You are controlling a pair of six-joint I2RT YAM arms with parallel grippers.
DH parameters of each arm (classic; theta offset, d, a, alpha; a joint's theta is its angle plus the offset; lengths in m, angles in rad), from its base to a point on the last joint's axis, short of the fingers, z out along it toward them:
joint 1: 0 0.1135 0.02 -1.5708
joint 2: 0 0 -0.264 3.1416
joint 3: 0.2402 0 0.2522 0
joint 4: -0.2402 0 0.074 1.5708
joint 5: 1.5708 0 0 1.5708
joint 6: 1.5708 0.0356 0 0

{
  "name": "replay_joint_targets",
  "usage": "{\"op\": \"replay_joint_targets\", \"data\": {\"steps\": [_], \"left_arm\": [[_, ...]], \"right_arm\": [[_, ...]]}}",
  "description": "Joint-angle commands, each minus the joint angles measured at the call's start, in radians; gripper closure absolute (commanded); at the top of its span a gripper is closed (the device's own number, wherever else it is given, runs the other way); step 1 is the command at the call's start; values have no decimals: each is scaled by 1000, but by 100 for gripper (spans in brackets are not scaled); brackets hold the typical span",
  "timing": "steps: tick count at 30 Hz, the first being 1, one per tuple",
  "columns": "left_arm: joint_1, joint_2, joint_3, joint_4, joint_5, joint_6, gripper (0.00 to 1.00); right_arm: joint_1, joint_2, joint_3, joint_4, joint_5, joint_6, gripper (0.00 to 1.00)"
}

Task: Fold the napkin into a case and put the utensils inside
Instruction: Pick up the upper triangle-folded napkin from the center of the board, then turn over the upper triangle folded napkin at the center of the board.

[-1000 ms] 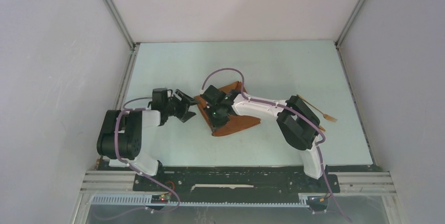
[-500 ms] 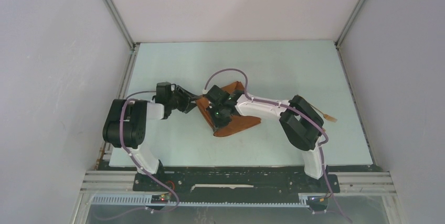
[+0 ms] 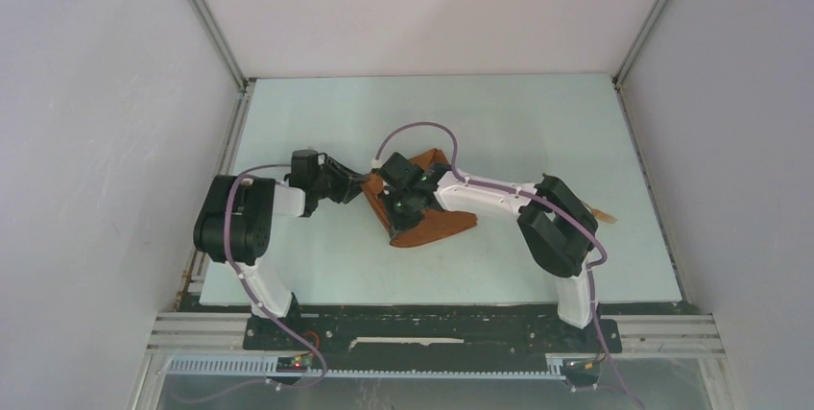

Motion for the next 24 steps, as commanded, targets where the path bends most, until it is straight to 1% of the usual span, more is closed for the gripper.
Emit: {"op": "replay_joint_targets", "data": {"steps": [1,5,7,8,9,10,11,15,18,20,22,24], "left_arm": [[-13,39,12,-26,-47,10,60],[-12,16,18,-39,-64,20,67],[-12,3,23,-49,-66,23,72],[-11,-4,25,-57,-69,25,77],[-12,-15,29,-77,-71,28,85],[-12,-31,32,-95,-73,30,91],[-11,-57,37,-114,-74,34,94],[9,-190,57,-248,-84,74,100],[82,-332,47,-367,-52,121,100],[168,-452,39,-484,-44,167,100],[252,-577,60,-617,-40,221,100],[338,-696,125,-763,-55,284,100]], "right_arm": [[-11,-61,-5,24,-9,-19,100],[-9,-63,-10,22,-8,-21,100],[-7,-62,-11,19,-2,-22,100],[-5,-62,-11,16,5,-24,100],[0,-65,-11,13,11,-27,100],[3,-66,-11,11,17,-29,100],[13,-70,-11,13,20,-32,100],[63,-76,9,15,12,-32,100],[128,-72,67,14,-17,-21,100],[181,-67,117,29,-56,-13,100],[218,-50,176,57,-139,14,100],[245,-33,236,117,-233,52,100]]}}
